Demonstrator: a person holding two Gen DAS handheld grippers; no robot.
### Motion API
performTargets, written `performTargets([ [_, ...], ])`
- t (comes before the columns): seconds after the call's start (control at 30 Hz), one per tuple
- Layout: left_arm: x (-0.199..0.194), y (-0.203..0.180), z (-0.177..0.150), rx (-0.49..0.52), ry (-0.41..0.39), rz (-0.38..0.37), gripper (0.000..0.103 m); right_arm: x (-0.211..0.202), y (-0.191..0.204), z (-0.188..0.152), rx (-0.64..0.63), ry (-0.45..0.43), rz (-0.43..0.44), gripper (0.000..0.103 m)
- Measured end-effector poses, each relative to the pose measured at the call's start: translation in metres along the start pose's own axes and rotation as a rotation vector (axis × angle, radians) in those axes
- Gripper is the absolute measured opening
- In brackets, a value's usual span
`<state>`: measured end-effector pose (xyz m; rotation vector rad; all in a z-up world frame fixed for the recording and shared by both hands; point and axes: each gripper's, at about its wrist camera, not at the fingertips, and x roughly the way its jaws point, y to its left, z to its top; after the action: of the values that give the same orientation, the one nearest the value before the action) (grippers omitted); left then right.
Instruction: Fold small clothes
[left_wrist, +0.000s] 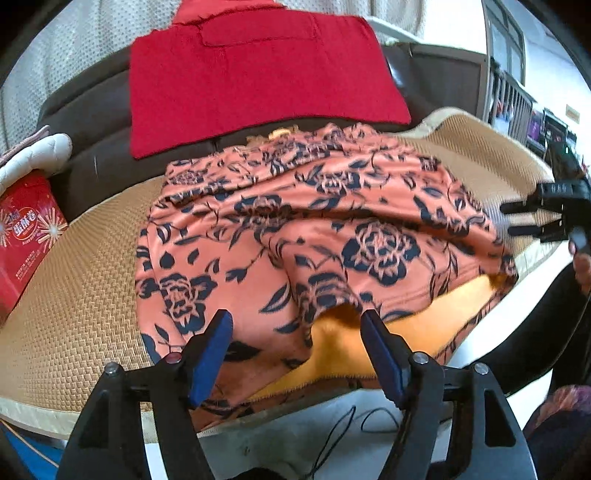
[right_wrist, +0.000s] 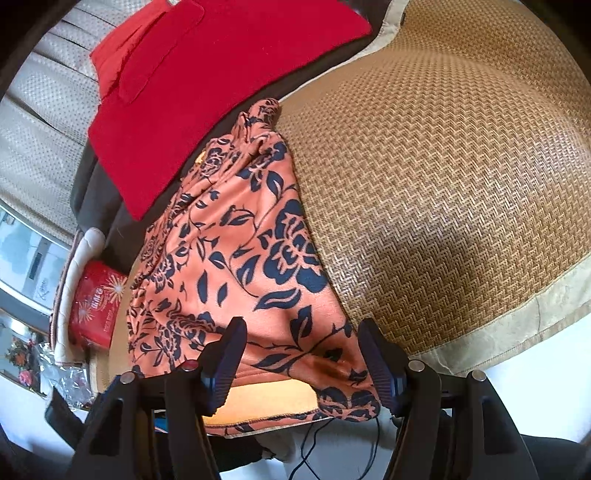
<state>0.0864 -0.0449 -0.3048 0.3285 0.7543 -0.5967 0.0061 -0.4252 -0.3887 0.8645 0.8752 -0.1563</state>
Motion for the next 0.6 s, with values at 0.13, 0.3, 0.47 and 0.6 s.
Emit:
performTargets([
  [0.13, 0.003, -0.005, 0.0, 0.049, 0.003, 0.04, 0.071, -0.001, 0.0, 0.0, 0.005, -0.005, 0.013, 0.067],
  [0.3, 0.021, -0.017, 0.008, 0.152, 0.01, 0.115, 0.058, 0.001, 0.004, 0.001, -0.005, -0.01, 0.035, 0.067],
  [0.47, 0.043, -0.023, 0.017, 0.194, 0.052, 0.141, 0.012, 0.004, 0.007, 0.002, -0.012, -0.015, 0.039, 0.067],
  [0.6, 0.038, -0.024, 0.02, 0.189, 0.019, 0.132, 0.003, 0.004, 0.006, 0.004, -0.009, -0.024, 0.044, 0.067],
])
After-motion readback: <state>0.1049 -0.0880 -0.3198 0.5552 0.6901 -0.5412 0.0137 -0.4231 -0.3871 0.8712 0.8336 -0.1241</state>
